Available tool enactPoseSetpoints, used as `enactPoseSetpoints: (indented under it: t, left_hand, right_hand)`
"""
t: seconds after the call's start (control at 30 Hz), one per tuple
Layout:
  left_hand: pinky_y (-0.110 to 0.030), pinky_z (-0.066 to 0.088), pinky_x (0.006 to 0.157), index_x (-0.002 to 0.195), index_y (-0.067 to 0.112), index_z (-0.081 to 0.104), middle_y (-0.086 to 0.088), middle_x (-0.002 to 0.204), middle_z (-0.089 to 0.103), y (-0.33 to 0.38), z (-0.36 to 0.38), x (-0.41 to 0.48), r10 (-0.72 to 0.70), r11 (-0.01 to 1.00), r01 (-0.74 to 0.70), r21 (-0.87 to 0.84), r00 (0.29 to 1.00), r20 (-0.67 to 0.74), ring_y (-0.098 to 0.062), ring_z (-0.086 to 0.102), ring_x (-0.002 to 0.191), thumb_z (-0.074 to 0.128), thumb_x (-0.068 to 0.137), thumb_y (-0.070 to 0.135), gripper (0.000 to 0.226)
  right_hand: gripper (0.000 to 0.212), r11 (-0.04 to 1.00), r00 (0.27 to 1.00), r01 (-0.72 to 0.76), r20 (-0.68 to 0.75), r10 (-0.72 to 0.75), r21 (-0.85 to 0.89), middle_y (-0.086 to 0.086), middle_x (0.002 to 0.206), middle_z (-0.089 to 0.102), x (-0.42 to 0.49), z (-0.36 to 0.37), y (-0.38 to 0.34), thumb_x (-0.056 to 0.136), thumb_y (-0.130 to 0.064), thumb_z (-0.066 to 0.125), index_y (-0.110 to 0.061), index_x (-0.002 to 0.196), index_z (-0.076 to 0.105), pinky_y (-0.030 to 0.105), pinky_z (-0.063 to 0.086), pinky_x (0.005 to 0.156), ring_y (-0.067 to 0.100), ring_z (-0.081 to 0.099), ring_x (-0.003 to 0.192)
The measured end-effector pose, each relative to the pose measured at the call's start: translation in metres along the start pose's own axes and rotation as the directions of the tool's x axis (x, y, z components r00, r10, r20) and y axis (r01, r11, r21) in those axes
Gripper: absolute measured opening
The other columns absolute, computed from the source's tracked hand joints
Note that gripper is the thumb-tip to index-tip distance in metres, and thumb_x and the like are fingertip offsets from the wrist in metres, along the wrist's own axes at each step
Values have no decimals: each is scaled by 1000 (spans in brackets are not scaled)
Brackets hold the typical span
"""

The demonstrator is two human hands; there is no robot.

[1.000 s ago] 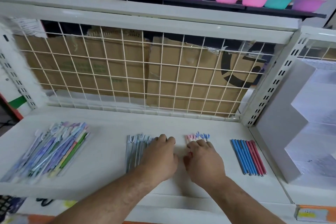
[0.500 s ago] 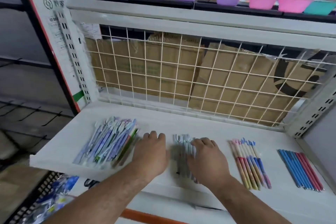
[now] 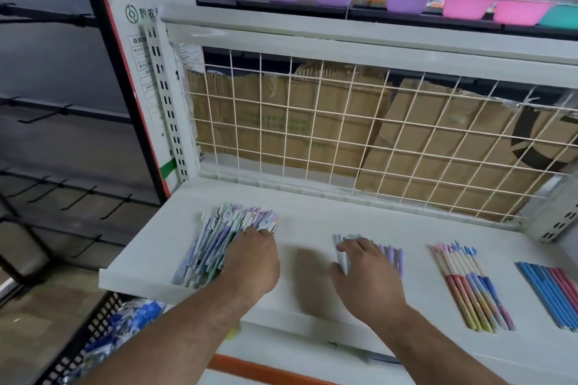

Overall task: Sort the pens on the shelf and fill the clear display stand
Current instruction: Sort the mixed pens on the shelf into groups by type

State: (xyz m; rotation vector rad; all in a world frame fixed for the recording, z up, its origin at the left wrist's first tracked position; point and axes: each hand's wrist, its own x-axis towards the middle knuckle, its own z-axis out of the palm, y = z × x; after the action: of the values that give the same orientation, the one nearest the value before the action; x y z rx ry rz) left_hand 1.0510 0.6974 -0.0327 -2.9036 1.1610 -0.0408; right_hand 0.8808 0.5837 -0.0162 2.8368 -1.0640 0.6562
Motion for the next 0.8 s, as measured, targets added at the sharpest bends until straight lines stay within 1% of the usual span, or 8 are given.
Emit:
enactPoseSetpoints:
  t: [0.13, 0.27, 0.33, 0.4, 0.6, 0.67, 0.73, 0.8]
  left_hand:
    - [-28, 36, 65, 114, 12, 57, -7, 111, 61, 1, 1, 5, 29, 999, -30, 23, 999, 34, -21, 60, 101, 58, 88, 27, 30]
    - [-28, 39, 60, 108, 16, 59, -2, 107, 63, 1, -1, 8, -5, 996, 12, -91, 997, 76, -20, 65, 97, 58, 87, 24, 22]
    - [-28, 40, 62, 107, 16, 59, -2, 107, 63, 2, -2, 8, -10, 994, 19, -110, 997, 80, -20, 65, 97, 58, 87, 22, 21]
    - [-28, 41, 64, 108, 16, 57, -1, 104, 64, 5, -5, 9, -9, 995, 18, -103, 996, 86, -19, 65, 95, 58, 87, 20, 21]
    - [-27, 42, 61, 97, 16, 60, 2, 85, 64, 10, -10, 17, -2, 998, 16, -66, 979, 206, -20, 68, 86, 54, 88, 12, 12]
    - [-26, 43, 63, 94, 17, 61, 2, 89, 67, 12, -10, 18, 10, 1000, -4, -28, 972, 233, -19, 68, 86, 52, 88, 12, 12]
    - [-26, 44, 64, 94, 19, 62, 3, 82, 63, 14, -7, 17, 28, 999, -31, 9, 972, 234, -19, 65, 82, 51, 89, 14, 13]
    - [-27, 49, 67, 98, 18, 61, 4, 76, 56, 17, -4, 19, 36, 998, -46, 40, 973, 227, -19, 64, 80, 51, 89, 14, 14]
  right_hand:
    - [33, 999, 999, -40, 10, 40, 8, -21, 78, 66, -3, -1, -3, 52, -42, 90, -39, 80, 73, 24, 43, 65, 5, 53, 61]
    - [31, 996, 996, -87, 30, 86, 27, -19, 80, 67, -7, 1, -2, 56, -40, 89, -37, 83, 74, 29, 55, 71, 7, 63, 69]
    - [26, 989, 992, -115, 71, 108, 94, -15, 95, 70, -8, 4, 1, 72, -37, 81, -34, 97, 75, 34, 49, 89, 13, 67, 89]
    - [28, 985, 989, -123, 99, 111, 121, -11, 110, 68, -8, 6, 4, 84, -37, 69, -32, 111, 72, 29, 27, 104, 16, 63, 106]
    - [33, 980, 986, -125, 133, 105, 157, -13, 121, 64, -6, 2, 7, 92, -40, 58, -34, 123, 66, 9, -7, 102, 11, 57, 115]
    - [33, 976, 979, -145, 164, 118, 163, -13, 122, 63, -6, 1, 10, 92, -39, 58, -32, 123, 66, 18, -13, 112, 13, 56, 118]
    - [32, 973, 969, -164, 211, 128, 164, -10, 120, 64, -5, 0, 12, 91, -37, 58, -31, 122, 67, 36, -5, 125, 18, 56, 119]
    - [31, 968, 962, -174, 242, 128, 180, -8, 117, 65, -5, 0, 16, 90, -35, 58, -29, 119, 68, 48, 9, 125, 23, 56, 119]
